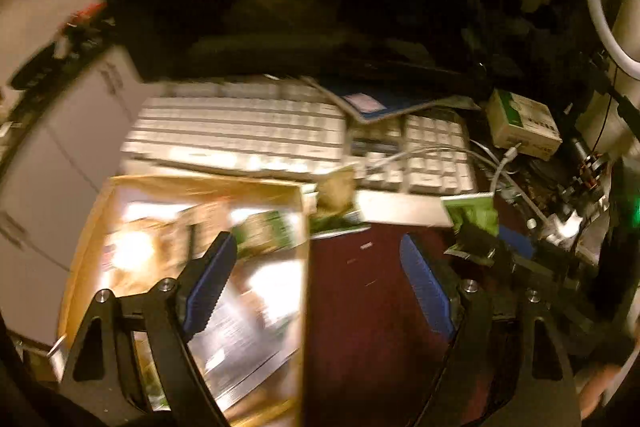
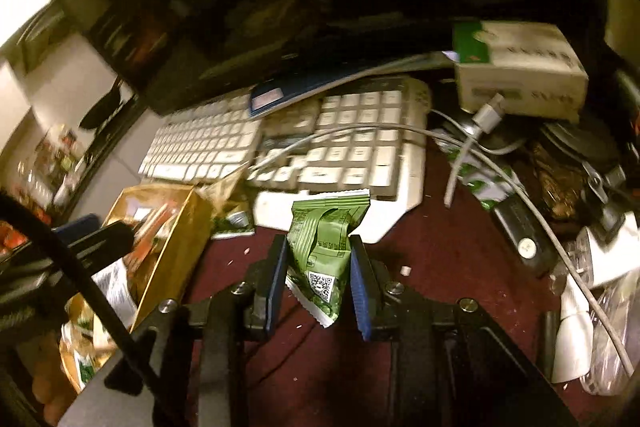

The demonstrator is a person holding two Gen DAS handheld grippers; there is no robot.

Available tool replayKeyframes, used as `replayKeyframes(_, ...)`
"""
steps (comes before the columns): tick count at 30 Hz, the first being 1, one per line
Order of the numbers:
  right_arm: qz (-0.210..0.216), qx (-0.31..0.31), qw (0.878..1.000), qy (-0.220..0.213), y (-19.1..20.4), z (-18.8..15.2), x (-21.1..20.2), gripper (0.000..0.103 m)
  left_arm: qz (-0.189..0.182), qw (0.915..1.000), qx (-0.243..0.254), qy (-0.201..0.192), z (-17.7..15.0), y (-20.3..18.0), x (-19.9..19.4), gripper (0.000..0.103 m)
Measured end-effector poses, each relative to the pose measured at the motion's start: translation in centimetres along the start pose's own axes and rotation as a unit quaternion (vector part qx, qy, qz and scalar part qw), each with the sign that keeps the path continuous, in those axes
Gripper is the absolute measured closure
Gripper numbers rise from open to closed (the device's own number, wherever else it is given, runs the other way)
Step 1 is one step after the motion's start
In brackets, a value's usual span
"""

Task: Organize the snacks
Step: 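Grasp the green pea snack bag on the desk with the right tool, then grasp another tan snack bag from the desk with the left tool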

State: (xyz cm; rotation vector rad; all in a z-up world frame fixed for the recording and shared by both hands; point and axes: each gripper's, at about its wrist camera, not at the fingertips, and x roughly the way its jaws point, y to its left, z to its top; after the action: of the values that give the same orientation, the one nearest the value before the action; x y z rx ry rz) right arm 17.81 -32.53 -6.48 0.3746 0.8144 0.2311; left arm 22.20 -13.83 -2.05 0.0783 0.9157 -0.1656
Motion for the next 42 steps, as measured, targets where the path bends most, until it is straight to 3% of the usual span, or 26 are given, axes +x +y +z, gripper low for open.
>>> replayKeyframes(5, 0.001, 0.029, 0.999, -0.016, -0.9, 0.5, -0.5, 0.074, -0.016, 0.9986, -0.020, 0.046, 3.8, -1.7, 4.2, 0.034)
replayKeyframes(7, 0.000, 0.031, 0.999, -0.021, -1.0, 0.5, -0.7, 0.074, -0.002, 0.9983, -0.015, 0.056, 4.6, -2.5, 5.6, 0.034)
replayKeyframes(10, 0.000, 0.033, 0.999, -0.016, -1.2, 0.4, -0.5, 0.074, 0.017, 0.9964, -0.017, 0.082, 4.8, -2.8, 7.6, 0.047)
replayKeyframes(13, 0.000, 0.034, 0.999, -0.018, -1.2, 0.4, -0.7, 0.074, 0.028, 0.9932, -0.032, 0.109, 4.6, -2.6, 9.5, 0.048)
replayKeyframes(16, -0.001, 0.034, 0.999, -0.020, -1.2, 0.5, -0.7, 0.073, 0.057, 0.9932, -0.028, 0.097, 4.6, -3.0, 9.8, 0.050)
replayKeyframes(20, 0.000, 0.036, 0.999, -0.020, -1.3, 0.4, -0.7, 0.073, 0.073, 0.9934, -0.001, 0.089, 4.0, -4.2, 9.1, 0.067)
replayKeyframes(28, -0.001, 0.030, 0.999, -0.021, -1.0, 0.3, -0.7, 0.073, 0.096, 0.9913, 0.009, 0.089, 3.0, -4.0, 9.3, 0.066)
replayKeyframes(30, -0.001, 0.032, 0.999, -0.021, -1.1, 0.3, -0.7, 0.073, 0.112, 0.9899, 0.017, 0.085, 2.8, -4.2, 9.2, 0.077)
replayKeyframes(33, 0.000, 0.033, 0.999, -0.022, -1.2, 0.3, -0.8, 0.073, 0.108, 0.9902, 0.033, 0.082, 2.4, -4.6, 8.7, 0.086)
replayKeyframes(34, 0.000, 0.033, 0.999, -0.022, -1.2, 0.4, -0.8, 0.073, 0.103, 0.9904, 0.042, 0.081, 2.1, -4.8, 8.5, 0.102)
replayKeyframes(37, 0.000, 0.032, 0.999, -0.026, -1.1, 0.4, -0.9, 0.073, 0.062, 0.9908, 0.064, 0.101, 0.2, -5.5, 6.8, 0.103)
replayKeyframes(42, -0.002, 0.035, 0.999, -0.028, -1.1, 0.3, -1.0, 0.073, 0.044, 0.9914, 0.084, 0.090, -1.6, -5.5, 4.9, 0.102)
